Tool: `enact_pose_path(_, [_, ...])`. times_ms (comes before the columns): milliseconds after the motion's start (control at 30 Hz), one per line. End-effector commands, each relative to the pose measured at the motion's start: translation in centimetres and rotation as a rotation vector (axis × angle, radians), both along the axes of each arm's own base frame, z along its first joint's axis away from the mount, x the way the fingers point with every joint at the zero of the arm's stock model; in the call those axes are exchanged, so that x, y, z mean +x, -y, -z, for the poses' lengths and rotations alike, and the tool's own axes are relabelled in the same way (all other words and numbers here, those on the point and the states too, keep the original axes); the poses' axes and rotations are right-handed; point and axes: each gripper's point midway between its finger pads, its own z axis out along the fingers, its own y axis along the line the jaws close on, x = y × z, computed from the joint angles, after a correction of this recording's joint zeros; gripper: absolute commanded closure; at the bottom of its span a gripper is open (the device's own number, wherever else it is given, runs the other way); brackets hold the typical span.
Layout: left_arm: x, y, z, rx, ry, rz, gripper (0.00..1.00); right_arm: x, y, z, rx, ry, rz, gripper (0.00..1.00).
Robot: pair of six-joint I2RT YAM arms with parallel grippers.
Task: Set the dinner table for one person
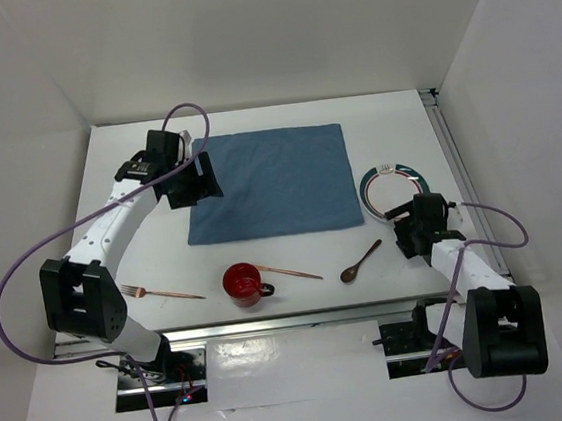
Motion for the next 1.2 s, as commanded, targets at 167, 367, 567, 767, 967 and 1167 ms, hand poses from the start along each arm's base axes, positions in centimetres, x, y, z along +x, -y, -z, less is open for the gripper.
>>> enact_pose_path(167, [0.0,0.2,-1.0,-0.013,0.043,0.022,0.13,1.9,3.8,1.1,0.023,0.058,0.217,0.20])
enact_pose_path(367, [0.1,0.2,-0.7,-0.006,0.037,0.029,0.13,2.6,4.8,2.0,0.043,0.072,0.269,0.40])
enact_pose_path(567, [0.1,0.0,-1.1,0.006,0.040,0.031,0.13,3.3,5.5,0.4,0.012,0.092,0.267,0.94])
enact_pose_path(767, [0.4,0.4,-2.8,-0.013,0.066,0.053,0.13,5.6,6.7,-7.0,-0.127,0.247,0.187,1.00])
enact_pose_path(967, [-0.2,-0.8,-4.0,0.019,0.080,-0.016,0.11,10.6,1.5,-14.7,-0.109,0.445,-0.205,1.00])
enact_pose_path(1167, [-1.3,-2.4,-5.1,0.039,0.078,-0.155,0.13,13.4,-6.4,-15.6,-0.080,0.477,-0.511,1.00])
